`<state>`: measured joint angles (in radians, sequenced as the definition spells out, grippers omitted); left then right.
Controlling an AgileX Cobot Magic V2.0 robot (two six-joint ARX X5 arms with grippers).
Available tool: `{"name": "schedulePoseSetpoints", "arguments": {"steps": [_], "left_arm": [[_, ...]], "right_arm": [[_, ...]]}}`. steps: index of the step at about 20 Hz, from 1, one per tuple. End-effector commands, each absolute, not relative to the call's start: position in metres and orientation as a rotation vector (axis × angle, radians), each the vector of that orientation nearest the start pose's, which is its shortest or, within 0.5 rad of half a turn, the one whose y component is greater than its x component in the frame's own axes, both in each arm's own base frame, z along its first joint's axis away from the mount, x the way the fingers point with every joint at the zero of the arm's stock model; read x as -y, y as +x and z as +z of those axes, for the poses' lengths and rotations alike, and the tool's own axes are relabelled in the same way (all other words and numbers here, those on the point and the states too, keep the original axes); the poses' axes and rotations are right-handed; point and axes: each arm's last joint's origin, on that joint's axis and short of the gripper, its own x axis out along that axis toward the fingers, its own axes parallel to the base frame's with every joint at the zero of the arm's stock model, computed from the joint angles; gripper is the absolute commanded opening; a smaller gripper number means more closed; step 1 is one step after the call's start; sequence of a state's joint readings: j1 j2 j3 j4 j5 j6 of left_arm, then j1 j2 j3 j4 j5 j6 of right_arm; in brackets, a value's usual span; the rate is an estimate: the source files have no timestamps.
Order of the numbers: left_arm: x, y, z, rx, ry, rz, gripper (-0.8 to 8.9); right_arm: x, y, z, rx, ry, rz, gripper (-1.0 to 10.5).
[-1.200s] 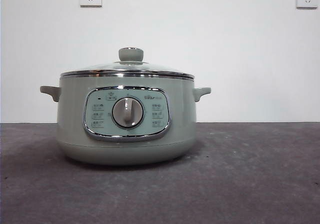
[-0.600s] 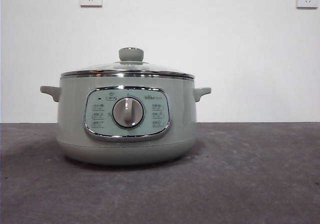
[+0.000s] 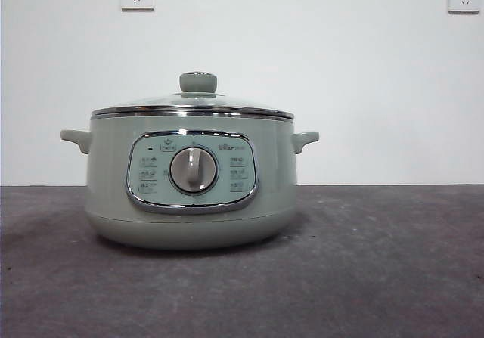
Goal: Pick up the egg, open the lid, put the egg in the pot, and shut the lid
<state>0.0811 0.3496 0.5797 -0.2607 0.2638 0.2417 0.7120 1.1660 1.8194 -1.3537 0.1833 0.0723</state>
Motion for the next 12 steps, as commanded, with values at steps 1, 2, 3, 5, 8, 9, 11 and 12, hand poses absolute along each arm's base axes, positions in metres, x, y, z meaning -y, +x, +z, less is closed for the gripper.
{"name": "schedulePoseSetpoints", "arguments": {"steps": [1, 2, 3, 5, 8, 9, 11, 12], "left_arm": [[-0.001, 0.097, 0.254, -0.021, 0.166, -0.174, -0.03], [-0.001, 0.099, 0.238, -0.027, 0.136, -0.174, -0.03], [-0.002, 0.100, 0.219, -0.037, 0.103, -0.171, -0.03], [-0.002, 0.101, 0.190, -0.066, 0.050, -0.143, -0.03], [-0.003, 0.101, 0.161, -0.106, -0.007, -0.109, -0.03], [-0.004, 0.100, 0.154, -0.130, -0.021, -0.089, -0.03], [-0.004, 0.097, 0.151, -0.153, -0.023, -0.069, -0.03], [-0.004, 0.096, 0.150, -0.155, -0.022, -0.054, -0.03]], "right_arm": [[-0.093, 0.115, 0.478, -0.685, -0.243, 0.476, 0.0], [-0.093, 0.115, 0.478, -0.685, -0.243, 0.476, 0.0], [-0.093, 0.115, 0.478, -0.685, -0.243, 0.476, 0.0], [-0.093, 0.115, 0.478, -0.685, -0.243, 0.476, 0.0], [-0.093, 0.115, 0.478, -0.685, -0.243, 0.476, 0.0], [-0.093, 0.115, 0.478, -0.685, -0.243, 0.476, 0.0], [-0.093, 0.115, 0.478, -0.686, -0.243, 0.477, 0.0], [-0.093, 0.115, 0.478, -0.685, -0.243, 0.476, 0.0]]}}
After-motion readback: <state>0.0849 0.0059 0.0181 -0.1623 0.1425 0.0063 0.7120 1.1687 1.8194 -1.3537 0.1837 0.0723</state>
